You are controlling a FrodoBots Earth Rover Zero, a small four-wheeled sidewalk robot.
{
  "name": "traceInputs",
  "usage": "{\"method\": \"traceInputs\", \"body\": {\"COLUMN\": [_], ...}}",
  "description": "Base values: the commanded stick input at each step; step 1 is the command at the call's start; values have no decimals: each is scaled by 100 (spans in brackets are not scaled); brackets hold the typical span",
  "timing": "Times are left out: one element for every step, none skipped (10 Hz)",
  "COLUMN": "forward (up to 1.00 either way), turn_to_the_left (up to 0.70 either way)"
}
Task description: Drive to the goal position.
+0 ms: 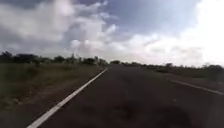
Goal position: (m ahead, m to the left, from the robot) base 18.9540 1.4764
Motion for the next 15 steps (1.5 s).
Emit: {"method": "traceInputs", "body": {"forward": [100,100,100,100,100,100,100,100,100,100,100,100,100,100,100], "turn_to_the_left": [0,0,0,0,0,0,0,0,0,0,0,0,0,0,0]}}
